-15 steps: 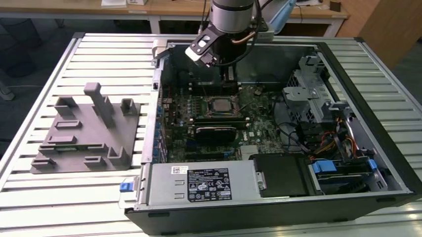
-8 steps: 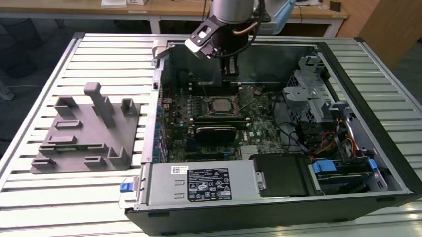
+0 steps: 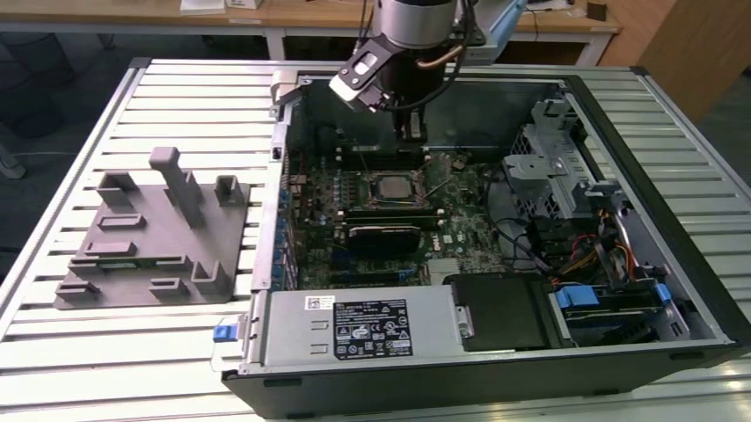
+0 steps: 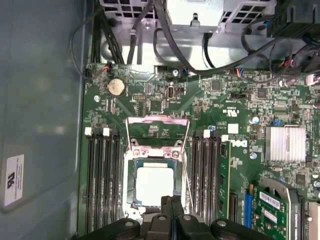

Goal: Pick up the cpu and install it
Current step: 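Close the cpu cover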

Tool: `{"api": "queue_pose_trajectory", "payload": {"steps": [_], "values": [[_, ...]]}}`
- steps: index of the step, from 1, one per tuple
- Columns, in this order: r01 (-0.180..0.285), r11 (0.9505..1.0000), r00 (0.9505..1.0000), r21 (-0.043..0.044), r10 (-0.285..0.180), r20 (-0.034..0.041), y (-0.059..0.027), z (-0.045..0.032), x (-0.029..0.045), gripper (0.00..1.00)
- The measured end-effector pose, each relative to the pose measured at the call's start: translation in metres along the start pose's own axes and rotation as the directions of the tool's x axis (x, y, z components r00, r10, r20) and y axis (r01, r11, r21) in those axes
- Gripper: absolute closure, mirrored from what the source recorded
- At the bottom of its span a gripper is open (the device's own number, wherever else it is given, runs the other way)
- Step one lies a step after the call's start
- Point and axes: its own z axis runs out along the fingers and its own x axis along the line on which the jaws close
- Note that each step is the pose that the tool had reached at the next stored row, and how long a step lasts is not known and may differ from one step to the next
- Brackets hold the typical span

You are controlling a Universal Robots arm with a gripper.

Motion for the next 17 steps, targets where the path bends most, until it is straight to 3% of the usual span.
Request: {"api": "queue_pose_trajectory", "payload": {"steps": [7,17], "values": [[0.001,1.0000,1.0000,0.0009,-0.001,-0.0037,0.0294,0.0016,-0.0006,0.89],[0.020,0.9998,0.9998,0.0004,-0.020,-0.0030,0.0370,0.0078,0.0032,0.89]]}}
